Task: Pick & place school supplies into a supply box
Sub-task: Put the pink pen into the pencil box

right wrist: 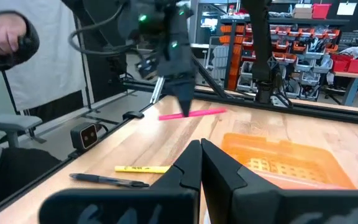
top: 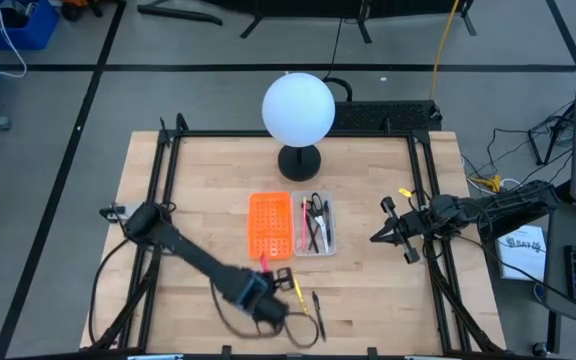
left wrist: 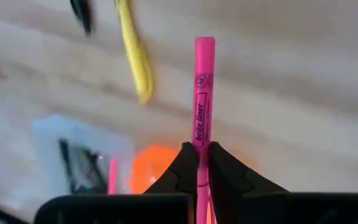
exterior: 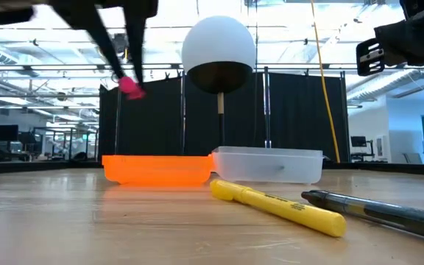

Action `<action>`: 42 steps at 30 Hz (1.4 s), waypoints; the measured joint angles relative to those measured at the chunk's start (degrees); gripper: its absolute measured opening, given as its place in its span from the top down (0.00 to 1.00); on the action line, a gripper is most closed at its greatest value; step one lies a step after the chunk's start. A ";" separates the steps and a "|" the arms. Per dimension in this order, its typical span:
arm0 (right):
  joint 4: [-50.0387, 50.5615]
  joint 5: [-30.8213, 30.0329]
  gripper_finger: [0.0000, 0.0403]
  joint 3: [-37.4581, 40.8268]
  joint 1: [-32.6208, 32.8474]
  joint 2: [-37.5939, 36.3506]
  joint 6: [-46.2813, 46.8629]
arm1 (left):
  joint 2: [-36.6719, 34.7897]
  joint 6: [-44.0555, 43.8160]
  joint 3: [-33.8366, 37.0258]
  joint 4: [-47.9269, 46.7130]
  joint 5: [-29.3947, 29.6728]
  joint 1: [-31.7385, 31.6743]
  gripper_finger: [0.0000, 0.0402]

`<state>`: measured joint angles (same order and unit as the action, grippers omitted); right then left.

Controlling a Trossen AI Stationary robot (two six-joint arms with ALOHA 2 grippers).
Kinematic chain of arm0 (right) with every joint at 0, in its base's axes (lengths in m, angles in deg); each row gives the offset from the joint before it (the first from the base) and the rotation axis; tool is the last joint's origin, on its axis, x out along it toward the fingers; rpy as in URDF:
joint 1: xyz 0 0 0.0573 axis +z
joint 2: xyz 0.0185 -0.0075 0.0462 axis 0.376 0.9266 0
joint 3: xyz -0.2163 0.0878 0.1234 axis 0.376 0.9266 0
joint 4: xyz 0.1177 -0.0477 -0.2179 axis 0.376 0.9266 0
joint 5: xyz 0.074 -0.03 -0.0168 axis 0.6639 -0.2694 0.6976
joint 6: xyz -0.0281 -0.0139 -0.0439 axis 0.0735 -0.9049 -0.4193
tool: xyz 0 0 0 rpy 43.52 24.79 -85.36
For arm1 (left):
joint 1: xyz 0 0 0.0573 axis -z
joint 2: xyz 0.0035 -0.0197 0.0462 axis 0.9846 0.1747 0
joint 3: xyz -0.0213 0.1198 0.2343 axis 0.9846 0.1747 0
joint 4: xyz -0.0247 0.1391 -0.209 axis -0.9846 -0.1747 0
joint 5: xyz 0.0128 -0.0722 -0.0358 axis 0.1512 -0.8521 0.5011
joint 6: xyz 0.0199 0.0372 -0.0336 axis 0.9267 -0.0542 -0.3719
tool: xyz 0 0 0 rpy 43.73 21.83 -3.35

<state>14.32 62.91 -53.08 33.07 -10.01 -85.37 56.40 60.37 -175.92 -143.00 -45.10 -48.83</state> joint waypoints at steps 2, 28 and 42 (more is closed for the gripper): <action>0.08 0.00 1.00 0.00 -0.01 0.13 -0.10 | -1.60 5.70 0.02 0.26 0.12 -2.82 0.95; -3.97 -4.88 1.00 2.64 0.00 0.20 -8.17 | 1.34 44.64 -0.09 18.92 -22.89 -31.33 0.94; -7.26 -5.76 1.00 4.36 0.00 0.31 -12.55 | 5.54 45.95 -0.07 20.39 -20.96 -33.94 0.92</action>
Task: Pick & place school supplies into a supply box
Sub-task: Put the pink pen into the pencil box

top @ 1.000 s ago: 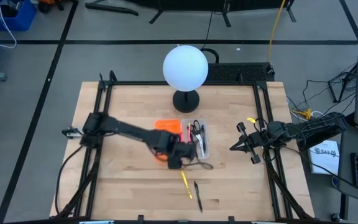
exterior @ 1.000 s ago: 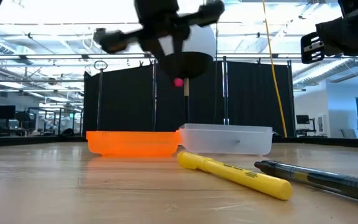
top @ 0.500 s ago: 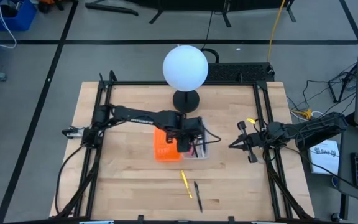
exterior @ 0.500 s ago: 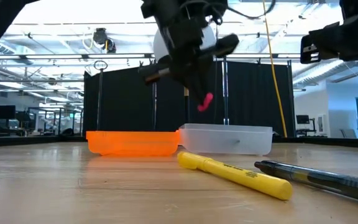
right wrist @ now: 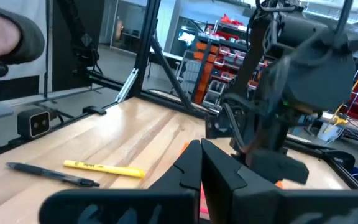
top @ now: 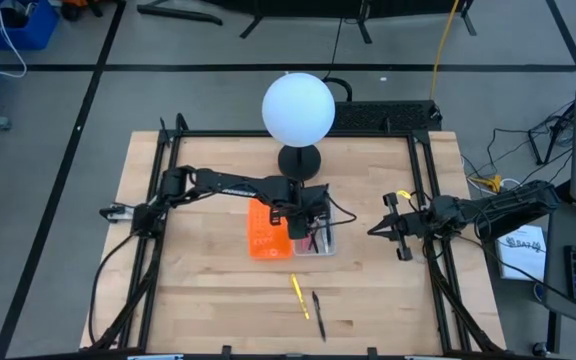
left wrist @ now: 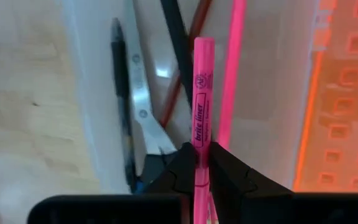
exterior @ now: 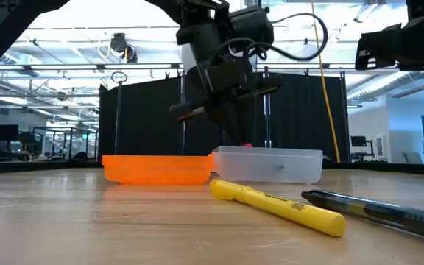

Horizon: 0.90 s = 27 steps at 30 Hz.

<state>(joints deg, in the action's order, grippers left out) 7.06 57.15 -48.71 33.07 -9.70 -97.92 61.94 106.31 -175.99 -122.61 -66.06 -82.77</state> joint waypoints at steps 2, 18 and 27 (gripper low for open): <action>-0.01 0.00 1.00 0.03 0.00 -0.01 0.23 | 0.51 -0.02 -0.01 -0.17 -0.76 -0.32 0.92; 0.47 0.03 1.00 0.14 0.00 0.04 4.72 | 1.99 -1.39 -0.02 -2.13 -1.42 -0.90 0.91; 0.44 0.05 1.00 0.16 0.00 0.04 5.18 | 1.98 -11.55 -0.02 0.48 -0.42 -0.83 0.91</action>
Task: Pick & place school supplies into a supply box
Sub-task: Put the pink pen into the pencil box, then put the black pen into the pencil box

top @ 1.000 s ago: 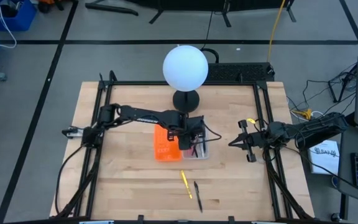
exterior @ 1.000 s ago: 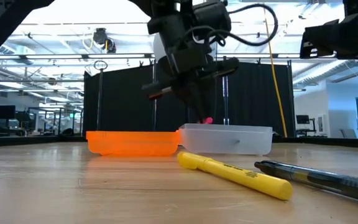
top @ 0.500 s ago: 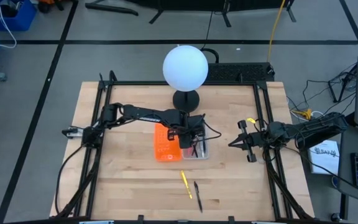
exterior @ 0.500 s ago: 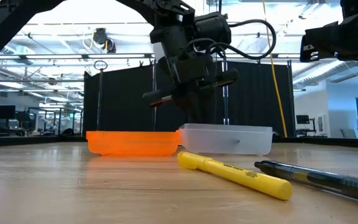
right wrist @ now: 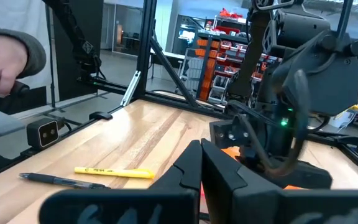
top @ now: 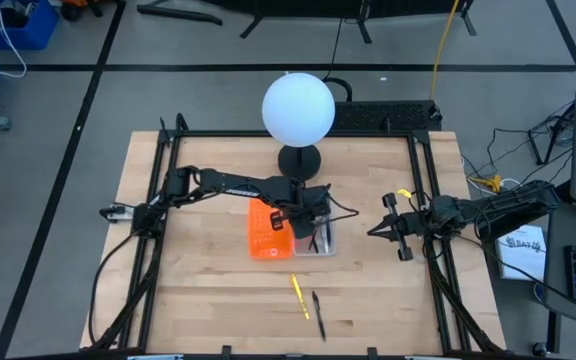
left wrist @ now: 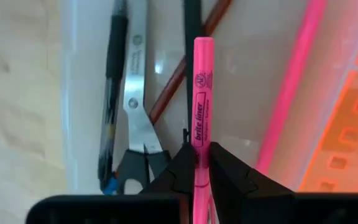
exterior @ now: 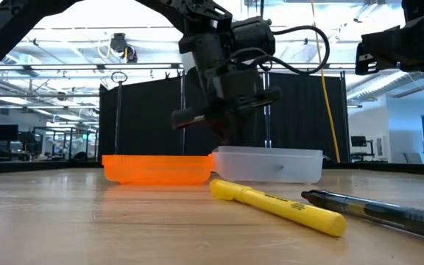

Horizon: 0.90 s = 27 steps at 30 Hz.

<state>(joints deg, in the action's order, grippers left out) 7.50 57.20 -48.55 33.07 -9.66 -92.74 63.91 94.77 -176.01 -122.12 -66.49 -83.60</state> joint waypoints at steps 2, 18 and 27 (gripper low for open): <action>-0.01 -0.02 1.00 0.02 0.00 0.00 0.00 | 0.00 -2.71 0.00 0.23 0.00 -0.01 0.89; -1.33 -4.62 1.00 0.04 0.00 0.00 3.74 | -0.08 8.85 0.00 -1.40 9.55 2.56 0.80; 1.92 -7.49 1.00 0.04 0.13 0.00 7.90 | -8.86 0.30 0.00 -4.59 4.36 7.14 0.95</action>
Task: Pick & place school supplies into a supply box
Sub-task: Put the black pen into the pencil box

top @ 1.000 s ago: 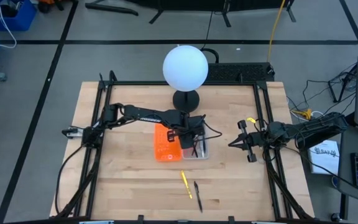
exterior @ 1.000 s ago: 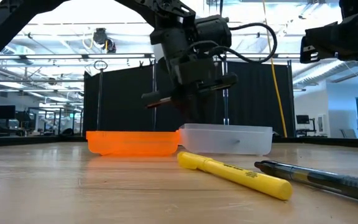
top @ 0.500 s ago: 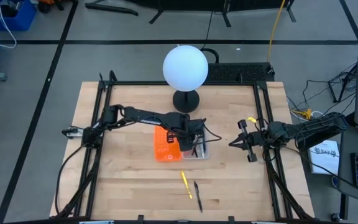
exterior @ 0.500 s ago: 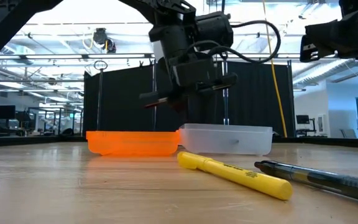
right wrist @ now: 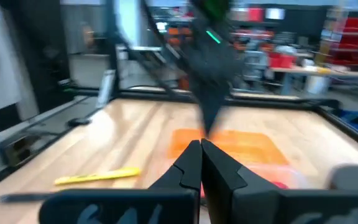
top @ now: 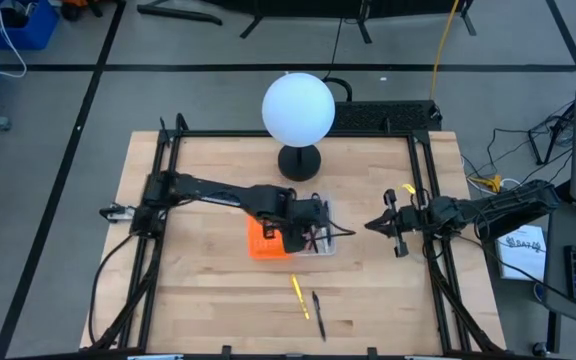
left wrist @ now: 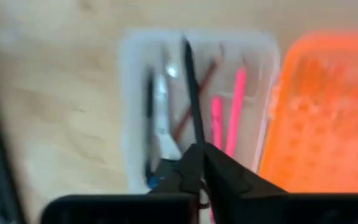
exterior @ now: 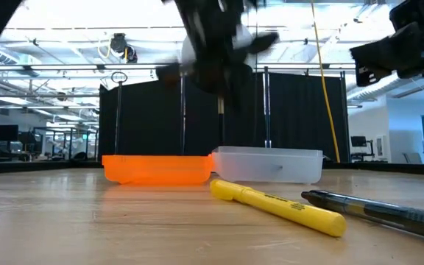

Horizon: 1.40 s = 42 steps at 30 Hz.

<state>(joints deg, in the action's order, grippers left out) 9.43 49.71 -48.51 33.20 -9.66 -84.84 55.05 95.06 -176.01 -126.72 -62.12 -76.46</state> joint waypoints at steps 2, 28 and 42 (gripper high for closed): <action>0.00 -4.41 1.00 0.00 0.42 0.00 1.60 | -4.20 -4.59 0.00 -1.56 -0.84 1.57 0.98; 1.95 -24.23 1.00 0.00 5.10 5.55 14.37 | -67.09 -68.06 76.61 56.86 -1.38 17.54 0.99; -7.46 -24.19 1.00 0.00 5.11 11.11 13.47 | -71.77 -68.66 98.18 86.94 12.74 19.88 0.99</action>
<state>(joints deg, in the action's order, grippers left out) 1.97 25.52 -48.51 38.32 1.45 -71.37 -16.72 26.40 -77.83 -39.78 -49.38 -56.58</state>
